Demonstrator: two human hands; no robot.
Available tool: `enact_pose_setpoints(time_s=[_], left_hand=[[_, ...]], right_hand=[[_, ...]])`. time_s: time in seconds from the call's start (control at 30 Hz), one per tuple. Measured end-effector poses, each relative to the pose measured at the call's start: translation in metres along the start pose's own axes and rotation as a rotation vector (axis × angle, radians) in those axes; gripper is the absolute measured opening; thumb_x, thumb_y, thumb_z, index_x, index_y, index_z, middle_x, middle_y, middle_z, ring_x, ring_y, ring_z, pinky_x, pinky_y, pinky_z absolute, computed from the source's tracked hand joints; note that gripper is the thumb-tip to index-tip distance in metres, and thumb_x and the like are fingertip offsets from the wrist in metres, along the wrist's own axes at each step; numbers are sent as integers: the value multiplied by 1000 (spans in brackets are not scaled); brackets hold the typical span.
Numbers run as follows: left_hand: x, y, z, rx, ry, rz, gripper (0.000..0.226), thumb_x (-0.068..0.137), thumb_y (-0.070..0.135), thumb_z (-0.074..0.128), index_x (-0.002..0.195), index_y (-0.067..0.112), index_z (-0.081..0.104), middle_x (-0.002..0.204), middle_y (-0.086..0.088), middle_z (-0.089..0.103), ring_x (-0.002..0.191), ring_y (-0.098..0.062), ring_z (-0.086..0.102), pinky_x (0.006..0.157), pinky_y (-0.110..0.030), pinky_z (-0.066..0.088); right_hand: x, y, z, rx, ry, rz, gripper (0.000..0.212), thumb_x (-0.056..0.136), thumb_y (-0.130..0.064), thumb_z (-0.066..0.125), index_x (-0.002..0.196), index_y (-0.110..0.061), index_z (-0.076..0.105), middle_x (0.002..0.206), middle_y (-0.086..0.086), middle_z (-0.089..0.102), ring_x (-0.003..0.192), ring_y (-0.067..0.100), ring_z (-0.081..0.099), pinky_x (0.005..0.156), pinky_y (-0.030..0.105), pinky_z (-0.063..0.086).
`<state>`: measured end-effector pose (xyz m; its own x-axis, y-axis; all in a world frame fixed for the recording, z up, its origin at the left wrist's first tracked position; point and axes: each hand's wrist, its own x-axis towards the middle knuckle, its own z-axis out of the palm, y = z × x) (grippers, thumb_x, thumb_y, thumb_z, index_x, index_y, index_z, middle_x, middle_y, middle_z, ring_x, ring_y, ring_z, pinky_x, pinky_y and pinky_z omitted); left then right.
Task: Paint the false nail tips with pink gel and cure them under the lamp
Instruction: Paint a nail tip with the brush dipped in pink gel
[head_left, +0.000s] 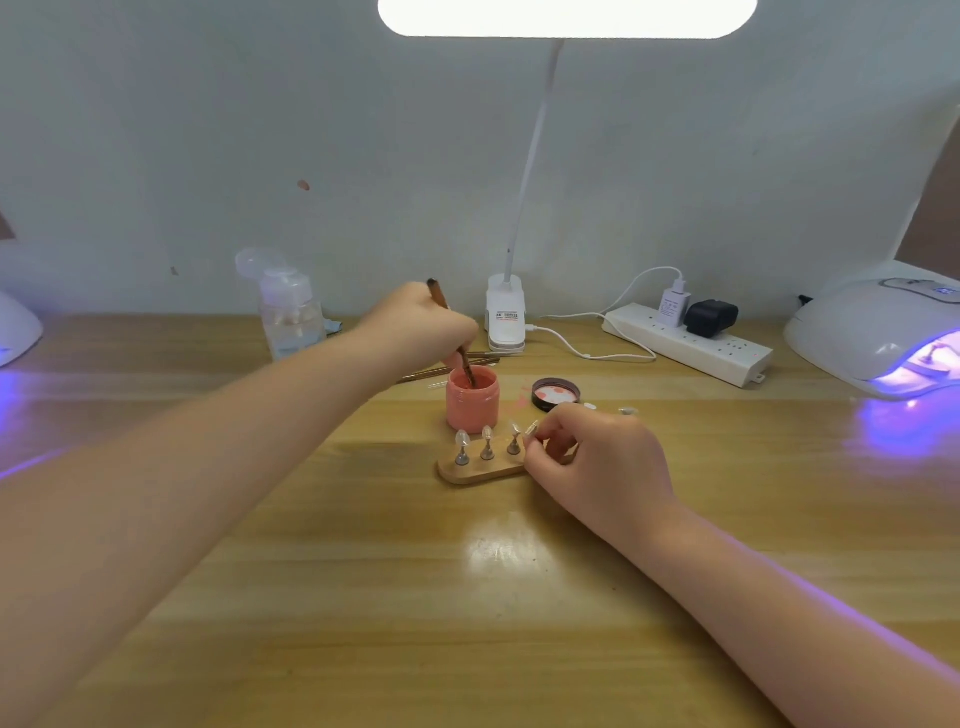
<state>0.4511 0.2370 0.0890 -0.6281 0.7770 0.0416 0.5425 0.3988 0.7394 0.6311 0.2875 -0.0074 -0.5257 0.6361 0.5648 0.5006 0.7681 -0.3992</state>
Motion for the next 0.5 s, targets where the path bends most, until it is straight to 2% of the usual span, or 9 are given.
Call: enact_pose_setpoints(time_s=[0.07, 0.13, 0.2, 0.27, 0.37, 0.5], left_hand=[[4, 2, 7, 75, -37, -15, 9, 80, 15, 58, 79, 7, 63, 72, -1, 65, 72, -18, 51, 65, -32, 41], [4, 2, 14, 139, -50, -51, 10, 83, 17, 60, 76, 11, 58, 66, 1, 59, 63, -13, 48, 53, -24, 36], [3, 3, 16, 130, -40, -69, 9, 85, 18, 61, 79, 12, 59, 63, 1, 55, 59, -11, 46, 49, -24, 33], [5, 2, 11, -1, -21, -81, 9, 84, 16, 62, 87, 8, 65, 63, 0, 62, 59, -10, 51, 53, -24, 39], [2, -2, -3, -205, 34, -135, 10, 85, 15, 61, 86, 9, 69, 46, 6, 62, 37, -4, 48, 43, -18, 35], [-7, -20, -16, -438, 61, -209, 18, 83, 18, 54, 80, 14, 71, 47, 9, 60, 48, -8, 37, 46, -21, 28]], right_hand=[[0, 0, -1, 5, -13, 11, 8, 79, -31, 67, 78, -23, 69, 66, -9, 68, 65, 15, 63, 66, 30, 50], [0, -1, -2, 11, -17, 18, 7, 78, -30, 67, 78, -23, 67, 65, -8, 67, 64, 15, 62, 65, 30, 50], [0, -1, -3, 12, -18, 22, 7, 78, -30, 67, 78, -24, 66, 65, -9, 66, 63, 15, 61, 66, 29, 49], [-1, -2, -4, 17, -23, 19, 6, 79, -30, 67, 79, -24, 66, 64, -9, 66, 63, 14, 61, 64, 28, 49], [-1, -3, -6, 18, -33, 19, 6, 79, -30, 66, 80, -24, 66, 65, -10, 66, 64, 14, 61, 64, 28, 50], [-1, -3, -9, 75, -44, -14, 6, 80, -25, 67, 80, -19, 67, 67, -7, 67, 60, 14, 59, 65, 31, 50]])
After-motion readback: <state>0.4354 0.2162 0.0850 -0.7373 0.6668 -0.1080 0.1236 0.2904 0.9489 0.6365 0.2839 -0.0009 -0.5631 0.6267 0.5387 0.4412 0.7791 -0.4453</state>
